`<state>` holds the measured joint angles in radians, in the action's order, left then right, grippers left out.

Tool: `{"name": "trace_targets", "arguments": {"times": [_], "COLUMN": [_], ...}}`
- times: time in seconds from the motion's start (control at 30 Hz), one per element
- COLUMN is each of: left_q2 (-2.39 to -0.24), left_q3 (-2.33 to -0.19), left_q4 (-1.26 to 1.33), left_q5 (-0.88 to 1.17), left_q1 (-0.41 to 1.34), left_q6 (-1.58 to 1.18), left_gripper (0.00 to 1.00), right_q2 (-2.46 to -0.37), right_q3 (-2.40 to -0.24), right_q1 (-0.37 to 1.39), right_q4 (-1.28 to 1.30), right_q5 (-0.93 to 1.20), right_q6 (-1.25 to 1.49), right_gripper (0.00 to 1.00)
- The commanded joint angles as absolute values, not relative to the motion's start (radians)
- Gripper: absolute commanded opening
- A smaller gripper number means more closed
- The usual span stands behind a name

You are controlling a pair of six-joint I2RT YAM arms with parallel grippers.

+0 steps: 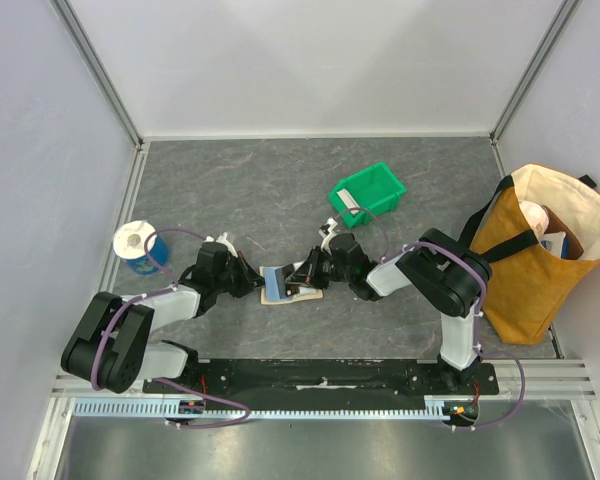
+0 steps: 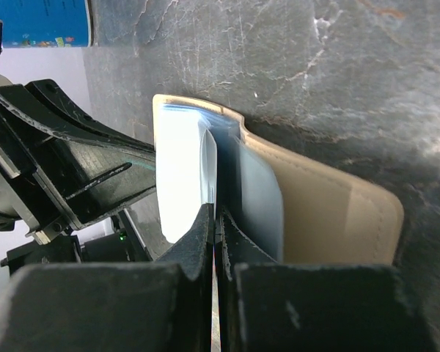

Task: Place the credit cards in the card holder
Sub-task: Insert the credit card into the card holder.

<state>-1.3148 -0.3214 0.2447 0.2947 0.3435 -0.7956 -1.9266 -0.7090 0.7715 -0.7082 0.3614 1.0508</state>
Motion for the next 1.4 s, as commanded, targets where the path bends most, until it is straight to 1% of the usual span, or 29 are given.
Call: {"name": "trace_targets", "arguments": {"times": [0.0, 0.03, 0.13, 0.2, 0.27, 0.33, 0.37, 0.4, 0.53, 0.63, 0.97, 1.03, 1.1, 1.3, 1.37], "left_q2": [-1.342, -1.342, -1.33, -1.328, -1.324, -1.321, -1.318, -1.319, -1.322, -1.325, -1.338, -1.338, -1.339, -1.342, -1.342], "left_q3": [-0.299, -0.298, -0.295, -0.296, -0.298, -0.302, -0.304, -0.307, -0.318, -0.321, -0.324, -0.324, -0.325, -0.331, -0.333], "left_q4": [0.213, 0.213, 0.213, 0.21, 0.207, 0.203, 0.198, 0.195, 0.19, 0.192, 0.207, 0.209, 0.21, 0.21, 0.21], "left_q5": [0.258, 0.259, 0.256, 0.255, 0.256, 0.256, 0.255, 0.255, 0.261, 0.265, 0.279, 0.279, 0.281, 0.285, 0.287], "left_q1": [0.348, 0.347, 0.348, 0.347, 0.348, 0.347, 0.347, 0.348, 0.348, 0.348, 0.348, 0.348, 0.347, 0.348, 0.348], "left_q6": [-0.79, -0.792, -0.793, -0.792, -0.788, -0.784, -0.781, -0.778, -0.764, -0.761, -0.762, -0.764, -0.764, -0.764, -0.764], "left_gripper": [0.02, 0.02, 0.02, 0.02, 0.02, 0.02, 0.02, 0.02, 0.02, 0.02, 0.02, 0.02, 0.02, 0.02, 0.02], "right_q2": [-1.988, -1.98, -1.916, -1.866, -1.821, -1.787, -1.778, -1.775, -1.792, -1.828, -1.875, -1.873, -1.881, -1.922, -1.933], "right_q3": [-0.758, -0.764, -0.758, -0.759, -0.765, -0.77, -0.773, -0.775, -0.787, -0.804, -0.865, -0.868, -0.879, -0.876, -0.873], "right_q1": [0.796, 0.798, 0.795, 0.795, 0.793, 0.79, 0.79, 0.788, 0.788, 0.788, 0.801, 0.801, 0.801, 0.801, 0.801], "right_q4": [-0.669, -0.643, -0.543, -0.462, -0.391, -0.338, -0.319, -0.311, -0.319, -0.36, -0.437, -0.457, -0.466, -0.603, -0.624], "right_q5": [0.385, 0.377, 0.318, 0.264, 0.209, 0.166, 0.155, 0.149, 0.179, 0.239, 0.342, 0.351, 0.37, 0.449, 0.462], "right_q6": [1.06, 1.049, 0.984, 0.927, 0.885, 0.851, 0.842, 0.836, 0.836, 0.842, 0.854, 0.857, 0.861, 0.929, 0.943], "right_gripper": [0.0, 0.0, 0.11, 0.24, 0.33, 0.46, 0.5, 0.51, 0.51, 0.5, 0.36, 0.3, 0.29, 0.26, 0.23]}}
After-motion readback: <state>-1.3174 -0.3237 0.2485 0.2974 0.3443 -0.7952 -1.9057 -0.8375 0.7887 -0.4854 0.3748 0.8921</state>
